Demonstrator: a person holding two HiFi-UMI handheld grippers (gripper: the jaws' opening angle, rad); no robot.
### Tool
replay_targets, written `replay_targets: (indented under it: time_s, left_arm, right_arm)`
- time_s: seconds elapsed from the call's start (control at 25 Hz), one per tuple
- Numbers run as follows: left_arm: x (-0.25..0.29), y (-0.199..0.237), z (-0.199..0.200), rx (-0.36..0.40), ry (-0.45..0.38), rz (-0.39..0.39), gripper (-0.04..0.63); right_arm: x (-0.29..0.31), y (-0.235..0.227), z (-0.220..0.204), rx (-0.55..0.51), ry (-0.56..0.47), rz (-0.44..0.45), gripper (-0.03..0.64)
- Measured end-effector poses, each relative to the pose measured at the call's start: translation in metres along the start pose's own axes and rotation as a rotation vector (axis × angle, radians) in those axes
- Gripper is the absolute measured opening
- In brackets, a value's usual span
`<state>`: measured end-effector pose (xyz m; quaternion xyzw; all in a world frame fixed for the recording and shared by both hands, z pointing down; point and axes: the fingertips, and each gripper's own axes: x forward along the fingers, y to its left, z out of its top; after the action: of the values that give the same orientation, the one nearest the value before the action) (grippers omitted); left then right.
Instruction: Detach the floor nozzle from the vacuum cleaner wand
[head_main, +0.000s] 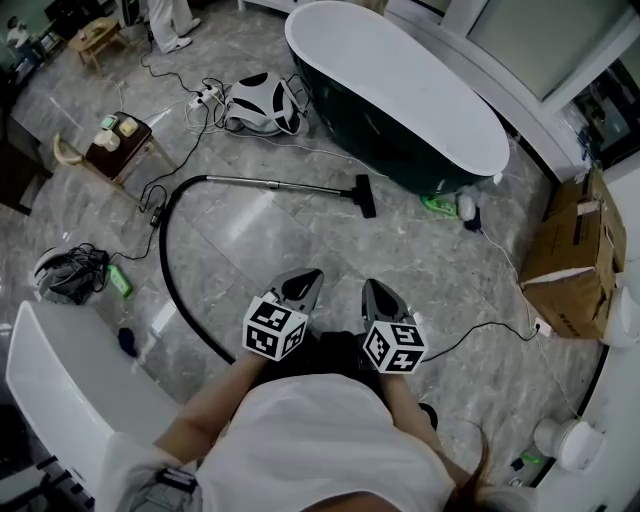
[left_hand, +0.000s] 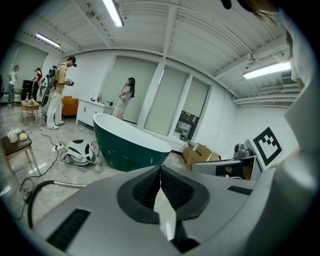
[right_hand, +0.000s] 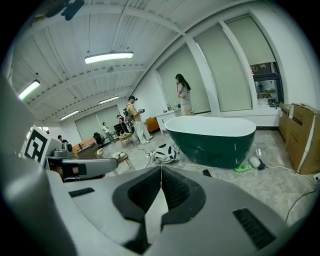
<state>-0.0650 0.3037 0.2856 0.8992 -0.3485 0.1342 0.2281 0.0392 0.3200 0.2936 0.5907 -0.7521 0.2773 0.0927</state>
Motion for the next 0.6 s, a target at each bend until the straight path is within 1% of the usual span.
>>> replay_targets:
  time_s: [0.12,0.32,0.6]
  left_arm:
    - [-0.01,0.006,-0.007,0.0,0.001,-0.003,0.009]
    - [-0.02,0.01,-0.018,-0.016,0.01,-0.005,0.009]
    - [-0.01,0.011,-0.019,-0.026,0.026,-0.017,0.009]
  right_arm:
    - [0.0,0.011,-0.007,0.005,-0.019,-0.001,0.015]
    - [-0.005,0.022,-0.018,0.004,-0.015,0.004,0.015]
    - [0.0,0.017,-0.02,0.018,0.004,0.013,0.015]
